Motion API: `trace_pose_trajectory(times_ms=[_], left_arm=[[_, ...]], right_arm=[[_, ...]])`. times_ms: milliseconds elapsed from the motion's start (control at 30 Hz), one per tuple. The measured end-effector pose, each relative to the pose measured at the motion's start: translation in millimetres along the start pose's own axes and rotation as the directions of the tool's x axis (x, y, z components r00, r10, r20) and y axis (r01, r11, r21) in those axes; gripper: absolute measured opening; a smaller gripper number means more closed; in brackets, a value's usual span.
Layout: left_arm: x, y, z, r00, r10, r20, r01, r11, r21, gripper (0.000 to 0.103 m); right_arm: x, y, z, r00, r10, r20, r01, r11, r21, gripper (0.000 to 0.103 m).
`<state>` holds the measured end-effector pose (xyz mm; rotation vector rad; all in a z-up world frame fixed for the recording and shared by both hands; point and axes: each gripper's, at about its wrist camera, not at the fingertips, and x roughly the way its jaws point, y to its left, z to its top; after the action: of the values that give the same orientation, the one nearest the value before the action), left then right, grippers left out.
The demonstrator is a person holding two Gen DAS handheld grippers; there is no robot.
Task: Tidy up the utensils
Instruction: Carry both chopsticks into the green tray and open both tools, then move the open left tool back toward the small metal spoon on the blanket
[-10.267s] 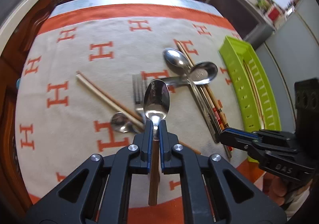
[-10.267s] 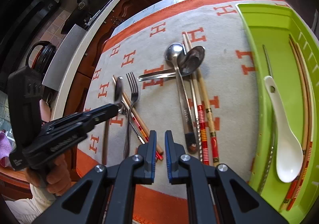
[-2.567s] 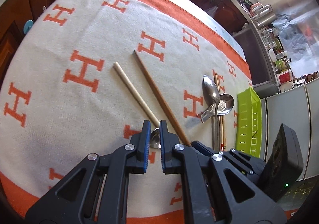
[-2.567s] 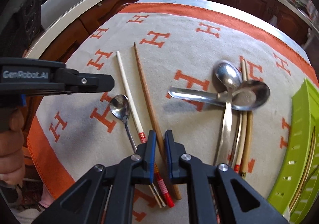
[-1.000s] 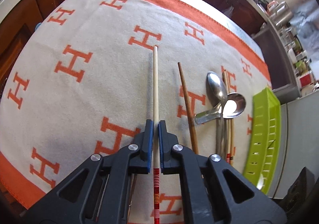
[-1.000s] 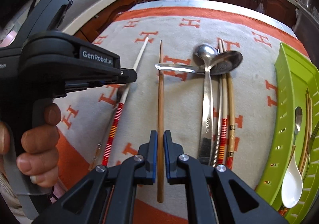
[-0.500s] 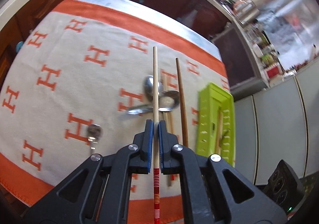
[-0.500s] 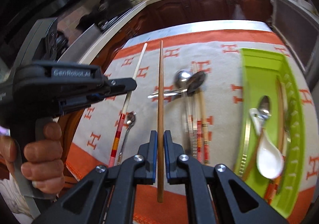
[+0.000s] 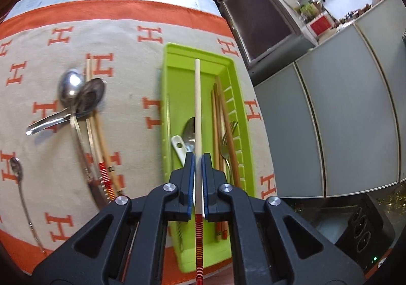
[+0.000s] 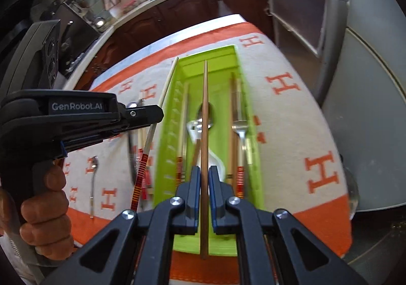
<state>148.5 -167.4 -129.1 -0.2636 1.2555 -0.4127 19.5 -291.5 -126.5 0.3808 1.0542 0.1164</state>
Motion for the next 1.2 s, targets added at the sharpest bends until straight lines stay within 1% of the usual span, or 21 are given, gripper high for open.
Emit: trace_pose_trajectory(times_ms=[133,200,300,567,667,767,833,933,1000,1100,1200], left_arm=[[24,-9,3,0.999,0.044,-0.018,-0.044,0.999,0.019,0.003],[33,-9,3,0.997,0.069,-0.018,-0.069,0.997,0.029,0.003],[43,-8,3,0.996,0.084,-0.030,-0.082,0.995,0.048,0.003],[32,-6,-6,0.993,0.117,-0.016,-0.115,0.987,0.113,0.004],[24,-2,-12,0.991,0.130,-0.019,-0.127,0.984,0.125,0.004],[11,4,-21,0.991,0.136,-0.004,-0.134,0.981,0.143,0.004],[2,12,-27,0.987,0.158,0.007,-0.157,0.976,0.151,0.004],[-13,30,-34,0.988,0.154,0.003,-0.153,0.978,0.139,0.004],[-23,44,-39,0.986,0.164,0.012,-0.165,0.978,0.129,0.004],[-39,69,-46,0.980,0.198,0.028,-0.200,0.973,0.113,0.004],[-54,101,-52,0.977,0.212,0.031,-0.214,0.975,0.067,0.004]], right_arm=[[6,-13,3,1.000,-0.012,-0.008,0.012,1.000,0.021,0.007],[6,-18,3,1.000,-0.016,0.005,0.016,0.999,0.040,0.007],[9,-24,4,1.000,0.004,0.006,-0.004,0.997,0.076,0.007],[7,-24,3,1.000,0.017,0.022,-0.019,0.994,0.108,0.007],[6,-23,2,1.000,0.014,0.022,-0.016,0.994,0.110,0.007],[6,-21,0,1.000,0.013,0.019,-0.015,0.994,0.109,0.007],[7,-19,-1,1.000,0.015,0.015,-0.016,0.994,0.107,0.007],[9,-14,-2,1.000,0.021,0.006,-0.021,0.995,0.101,0.007],[10,-9,-3,1.000,0.026,0.001,-0.026,0.995,0.093,0.007],[12,0,-4,0.999,0.040,-0.005,-0.039,0.996,0.077,0.007],[13,12,-5,0.999,0.051,-0.008,-0.050,0.997,0.052,0.007]])
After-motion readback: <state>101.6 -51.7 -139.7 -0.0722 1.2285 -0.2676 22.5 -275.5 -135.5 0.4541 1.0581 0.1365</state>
